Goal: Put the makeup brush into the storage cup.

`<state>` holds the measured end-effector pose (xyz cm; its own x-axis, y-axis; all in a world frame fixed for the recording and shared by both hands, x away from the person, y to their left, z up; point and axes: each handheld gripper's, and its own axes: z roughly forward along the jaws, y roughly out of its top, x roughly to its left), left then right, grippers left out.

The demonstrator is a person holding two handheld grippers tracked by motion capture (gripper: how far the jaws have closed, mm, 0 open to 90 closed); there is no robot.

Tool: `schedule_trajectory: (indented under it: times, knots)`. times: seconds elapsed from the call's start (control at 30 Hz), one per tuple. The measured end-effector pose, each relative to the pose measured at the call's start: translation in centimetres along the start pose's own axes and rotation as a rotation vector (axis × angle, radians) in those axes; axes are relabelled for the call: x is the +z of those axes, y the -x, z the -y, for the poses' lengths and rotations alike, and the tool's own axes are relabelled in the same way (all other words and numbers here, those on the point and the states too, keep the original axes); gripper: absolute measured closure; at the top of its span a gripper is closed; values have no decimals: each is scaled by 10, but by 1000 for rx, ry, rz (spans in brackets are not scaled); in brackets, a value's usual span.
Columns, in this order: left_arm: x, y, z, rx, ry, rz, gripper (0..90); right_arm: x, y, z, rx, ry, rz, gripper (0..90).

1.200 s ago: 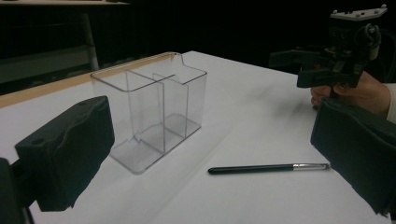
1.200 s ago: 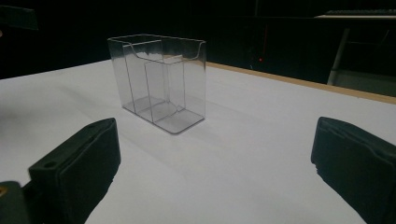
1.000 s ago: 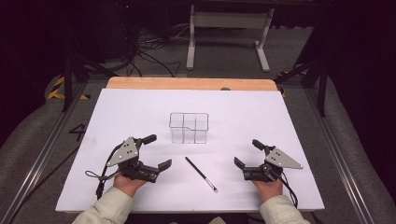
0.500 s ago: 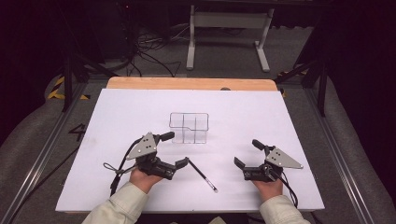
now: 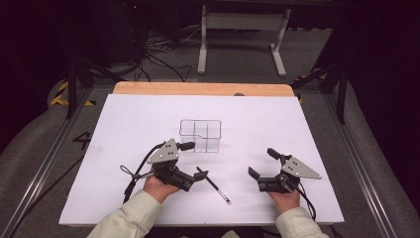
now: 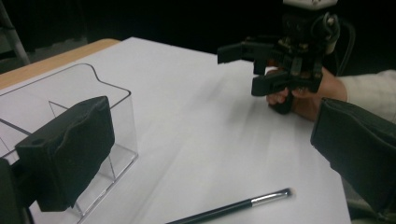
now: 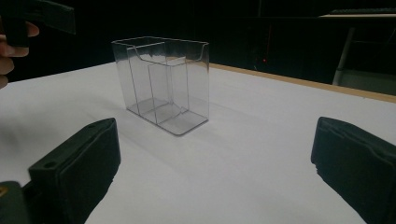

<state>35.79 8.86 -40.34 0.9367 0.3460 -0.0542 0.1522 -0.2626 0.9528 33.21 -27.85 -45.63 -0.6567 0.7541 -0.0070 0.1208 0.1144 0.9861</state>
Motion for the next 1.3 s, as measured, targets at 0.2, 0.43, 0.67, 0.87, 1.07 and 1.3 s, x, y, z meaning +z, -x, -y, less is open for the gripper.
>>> schedule_trajectory:
  times: [0.2, 0.43, 0.67, 0.87, 1.07, 1.3]
  knots:
    - [10, -1, -11, 32, -143, 33, 9, 0, 1, 0, 5, -2, 1, 22]
    - [20, -2, -21, 64, -268, 58, 20, 1, 0, -1, -13, -11, -16, 29]
    - [33, -2, -31, 119, -437, 88, 15, 1, 2, -1, 10, -18, -13, 29]
    - [41, -2, -35, 144, -534, 99, 19, 1, 3, 0, 15, -17, -15, 29]
    - [49, -2, -35, 173, -631, 114, 22, 0, 3, 0, 19, -20, -14, 29]
    - [52, -6, -37, 155, -670, 116, 71, 0, 4, 0, 26, -19, -17, 30]
